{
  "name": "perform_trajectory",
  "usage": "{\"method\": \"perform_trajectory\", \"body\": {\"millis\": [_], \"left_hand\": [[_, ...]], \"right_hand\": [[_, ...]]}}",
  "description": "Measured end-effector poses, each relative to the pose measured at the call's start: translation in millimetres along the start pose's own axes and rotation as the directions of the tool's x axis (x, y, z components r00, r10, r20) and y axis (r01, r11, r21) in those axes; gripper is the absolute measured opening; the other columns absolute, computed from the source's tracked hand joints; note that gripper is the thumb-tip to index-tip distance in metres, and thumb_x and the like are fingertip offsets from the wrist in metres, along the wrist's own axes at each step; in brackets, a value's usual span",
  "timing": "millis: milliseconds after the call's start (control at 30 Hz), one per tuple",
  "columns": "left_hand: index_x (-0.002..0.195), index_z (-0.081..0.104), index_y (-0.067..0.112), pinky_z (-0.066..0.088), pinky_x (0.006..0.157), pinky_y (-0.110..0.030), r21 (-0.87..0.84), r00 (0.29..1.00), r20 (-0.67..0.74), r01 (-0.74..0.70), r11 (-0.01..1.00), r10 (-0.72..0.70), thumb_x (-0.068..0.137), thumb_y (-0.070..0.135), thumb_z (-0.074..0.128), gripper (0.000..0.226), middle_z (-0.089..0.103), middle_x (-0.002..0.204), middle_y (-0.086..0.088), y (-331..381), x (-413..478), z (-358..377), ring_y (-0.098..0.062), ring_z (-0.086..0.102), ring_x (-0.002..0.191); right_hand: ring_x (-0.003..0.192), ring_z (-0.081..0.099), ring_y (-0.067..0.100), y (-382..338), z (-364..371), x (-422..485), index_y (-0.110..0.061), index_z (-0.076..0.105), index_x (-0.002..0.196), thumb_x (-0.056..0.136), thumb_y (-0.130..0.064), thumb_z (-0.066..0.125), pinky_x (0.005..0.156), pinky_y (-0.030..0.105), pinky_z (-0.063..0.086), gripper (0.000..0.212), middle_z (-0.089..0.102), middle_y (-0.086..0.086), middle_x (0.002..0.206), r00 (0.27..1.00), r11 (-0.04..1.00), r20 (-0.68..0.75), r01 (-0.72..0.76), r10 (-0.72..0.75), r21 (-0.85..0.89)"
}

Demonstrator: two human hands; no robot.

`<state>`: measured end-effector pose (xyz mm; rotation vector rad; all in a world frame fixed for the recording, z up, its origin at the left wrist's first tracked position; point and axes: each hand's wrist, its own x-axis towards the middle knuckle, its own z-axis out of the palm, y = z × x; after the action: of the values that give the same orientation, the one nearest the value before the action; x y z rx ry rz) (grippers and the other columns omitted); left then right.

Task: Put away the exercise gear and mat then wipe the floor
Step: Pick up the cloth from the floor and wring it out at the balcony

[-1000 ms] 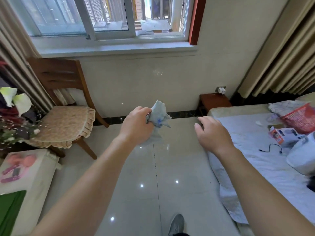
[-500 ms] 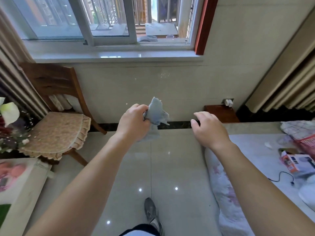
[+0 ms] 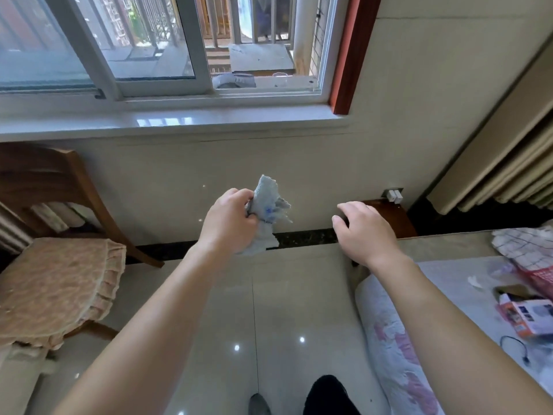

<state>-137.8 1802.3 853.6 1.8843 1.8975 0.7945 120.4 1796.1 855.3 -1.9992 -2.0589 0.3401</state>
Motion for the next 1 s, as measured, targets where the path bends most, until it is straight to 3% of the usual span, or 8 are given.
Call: {"method": "perform_trajectory", "body": {"millis": [433,900,1000], "left_hand": [[0.096,0.067,0.026,0.050,0.080,-0.037,0.022,0.997,-0.032,0.071,0.997,-0.070,0.077,0.014,0.054,0.026,0.058,0.091,0.007,15,183,38,-0.017,0.055,0.089],[0.102,0.067,0.022,0.051,0.082,-0.040,0.009,0.988,-0.102,0.116,0.993,-0.114,0.076,0.012,0.055,0.030,0.062,0.098,0.002,-3,352,29,-0.022,0.057,0.091],[0.103,0.068,0.022,0.048,0.077,-0.033,0.003,0.989,-0.109,0.105,0.994,-0.104,0.076,0.011,0.055,0.032,0.060,0.098,0.004,-18,398,28,-0.021,0.055,0.088]], "right_hand": [[0.130,0.040,0.022,32,-9,206,-0.016,0.052,0.133,0.098,-0.037,0.039,0.104,0.035,0.033,0.043,0.049,0.001,0.141,0.997,0.998,0.046,0.060,-0.061,0.033],[0.125,0.045,0.026,-6,-13,402,-0.013,0.056,0.128,0.097,-0.035,0.042,0.100,0.036,0.036,0.040,0.054,0.005,0.135,0.981,0.984,0.084,0.177,-0.175,-0.014],[0.125,0.046,0.026,-21,-7,444,-0.013,0.056,0.127,0.097,-0.033,0.042,0.101,0.038,0.038,0.039,0.055,0.006,0.134,0.981,0.983,0.076,0.180,-0.179,-0.016]]}}
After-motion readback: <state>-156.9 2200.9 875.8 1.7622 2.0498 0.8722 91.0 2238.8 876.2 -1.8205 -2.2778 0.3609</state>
